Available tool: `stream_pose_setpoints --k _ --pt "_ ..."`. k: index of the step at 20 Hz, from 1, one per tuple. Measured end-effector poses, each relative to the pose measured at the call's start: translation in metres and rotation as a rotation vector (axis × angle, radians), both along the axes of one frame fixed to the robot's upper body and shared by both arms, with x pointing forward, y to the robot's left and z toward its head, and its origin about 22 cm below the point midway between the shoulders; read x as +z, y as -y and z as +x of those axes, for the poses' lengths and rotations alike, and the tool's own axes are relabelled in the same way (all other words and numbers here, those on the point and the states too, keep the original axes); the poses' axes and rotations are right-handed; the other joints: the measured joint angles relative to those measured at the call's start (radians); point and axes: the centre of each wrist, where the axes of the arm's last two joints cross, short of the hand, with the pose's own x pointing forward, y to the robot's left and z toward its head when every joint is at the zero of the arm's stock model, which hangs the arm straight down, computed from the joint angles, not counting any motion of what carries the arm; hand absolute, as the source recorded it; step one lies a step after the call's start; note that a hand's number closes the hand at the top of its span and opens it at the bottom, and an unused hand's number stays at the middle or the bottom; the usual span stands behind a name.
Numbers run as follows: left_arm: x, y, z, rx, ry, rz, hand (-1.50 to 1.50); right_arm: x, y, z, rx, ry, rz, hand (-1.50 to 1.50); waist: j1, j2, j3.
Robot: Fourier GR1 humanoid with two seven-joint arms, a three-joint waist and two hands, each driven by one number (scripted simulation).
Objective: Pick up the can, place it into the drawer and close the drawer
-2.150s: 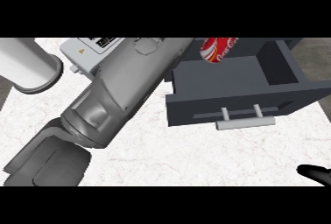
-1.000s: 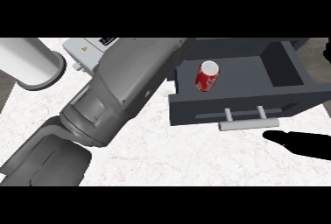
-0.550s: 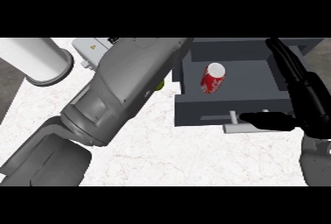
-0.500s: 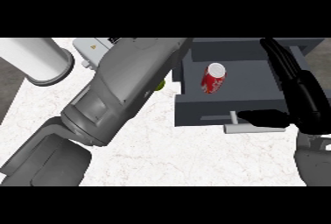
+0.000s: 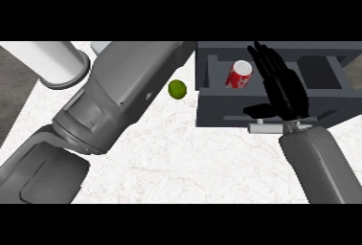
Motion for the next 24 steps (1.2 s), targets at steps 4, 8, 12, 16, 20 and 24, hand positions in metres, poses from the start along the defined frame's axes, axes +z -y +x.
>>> stream_pose_setpoints --k 4,8,12,16,20,24 --pt "0.005 -0.013 0.004 0.011 0.003 0.001 -1.50 -0.016 -0.014 0.021 -0.025 0.022 -0.024 -1.50 0.010 -0.003 0.000" --pt "0.003 -0.024 0.006 0.019 0.002 0.002 -1.50 -0.023 -0.017 0.043 -0.074 0.055 -0.053 -1.50 0.023 -0.005 0.000" --pt "0.003 -0.036 0.008 0.025 0.000 0.004 -1.50 -0.022 -0.021 0.062 -0.119 0.109 -0.055 -1.50 0.036 -0.004 0.000" --pt "0.001 -0.048 0.009 0.024 -0.014 0.008 -1.50 -0.014 -0.022 0.080 -0.153 0.155 -0.062 -1.50 0.051 -0.002 0.000" --pt "-0.004 -0.062 0.009 0.020 -0.012 0.017 -1.50 -0.003 -0.028 0.094 -0.176 0.180 -0.074 -1.50 0.065 -0.001 0.000" --pt "-0.007 -0.072 0.007 0.011 -0.018 0.016 -1.50 0.006 -0.027 0.103 -0.187 0.176 -0.090 -1.50 0.080 0.002 0.001"
